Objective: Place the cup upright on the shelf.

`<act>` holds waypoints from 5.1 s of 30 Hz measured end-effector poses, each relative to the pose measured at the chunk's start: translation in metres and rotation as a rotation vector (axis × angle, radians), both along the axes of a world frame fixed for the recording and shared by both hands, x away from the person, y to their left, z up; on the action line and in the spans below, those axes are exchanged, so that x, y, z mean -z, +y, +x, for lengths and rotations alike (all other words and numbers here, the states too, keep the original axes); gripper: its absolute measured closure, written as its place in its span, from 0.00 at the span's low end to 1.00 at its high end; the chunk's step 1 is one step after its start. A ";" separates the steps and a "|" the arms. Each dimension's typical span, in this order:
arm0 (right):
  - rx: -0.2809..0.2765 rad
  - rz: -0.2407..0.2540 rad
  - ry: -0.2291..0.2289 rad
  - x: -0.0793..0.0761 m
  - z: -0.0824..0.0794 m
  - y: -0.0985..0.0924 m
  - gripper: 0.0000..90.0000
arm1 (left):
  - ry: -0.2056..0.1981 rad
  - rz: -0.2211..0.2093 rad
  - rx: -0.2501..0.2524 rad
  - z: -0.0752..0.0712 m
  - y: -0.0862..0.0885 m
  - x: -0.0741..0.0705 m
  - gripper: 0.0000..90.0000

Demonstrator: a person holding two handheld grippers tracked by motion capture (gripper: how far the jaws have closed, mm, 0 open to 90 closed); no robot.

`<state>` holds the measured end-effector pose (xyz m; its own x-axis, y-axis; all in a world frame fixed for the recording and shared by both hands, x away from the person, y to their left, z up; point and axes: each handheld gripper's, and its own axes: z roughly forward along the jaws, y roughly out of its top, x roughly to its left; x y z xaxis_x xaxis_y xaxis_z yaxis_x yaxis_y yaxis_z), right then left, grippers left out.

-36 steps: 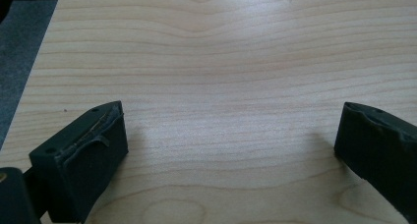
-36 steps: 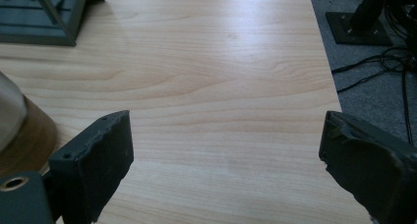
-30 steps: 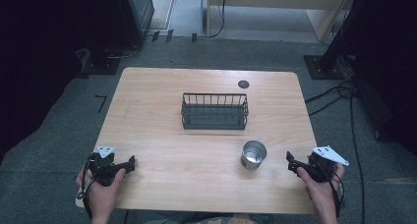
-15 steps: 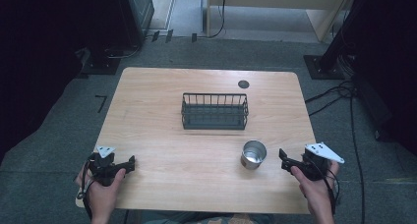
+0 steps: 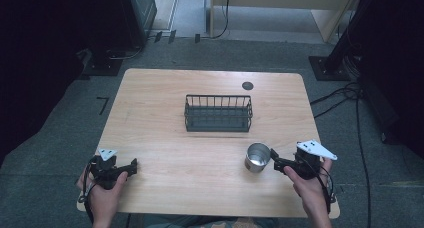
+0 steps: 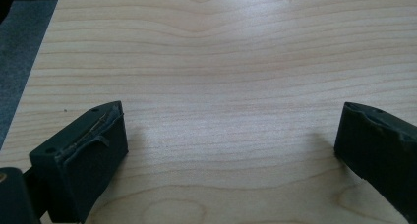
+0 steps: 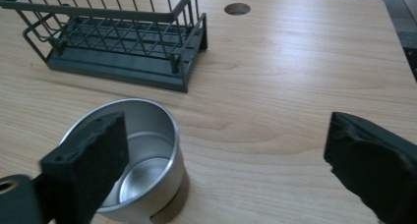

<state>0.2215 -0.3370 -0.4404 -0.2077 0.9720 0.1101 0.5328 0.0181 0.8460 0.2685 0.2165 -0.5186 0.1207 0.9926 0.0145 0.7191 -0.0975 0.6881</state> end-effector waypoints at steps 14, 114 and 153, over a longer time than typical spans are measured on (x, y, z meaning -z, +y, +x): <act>-0.095 0.040 0.045 0.009 0.009 0.034 0.00 | 0.000 0.001 0.000 0.000 0.000 0.000 0.00; -0.211 -0.039 -0.064 -0.048 0.071 0.097 0.20 | -0.002 -0.001 -0.001 0.000 0.000 0.000 0.00; -0.120 -0.045 -0.012 -0.043 0.174 0.134 0.20 | -0.001 -0.001 -0.001 0.000 0.000 0.000 0.00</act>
<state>0.3955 -0.2031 -0.3978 -0.3239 0.9440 0.0637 0.5147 0.1193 0.8490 0.2685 0.2163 -0.5186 0.1192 0.9928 0.0134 0.7187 -0.0956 0.6888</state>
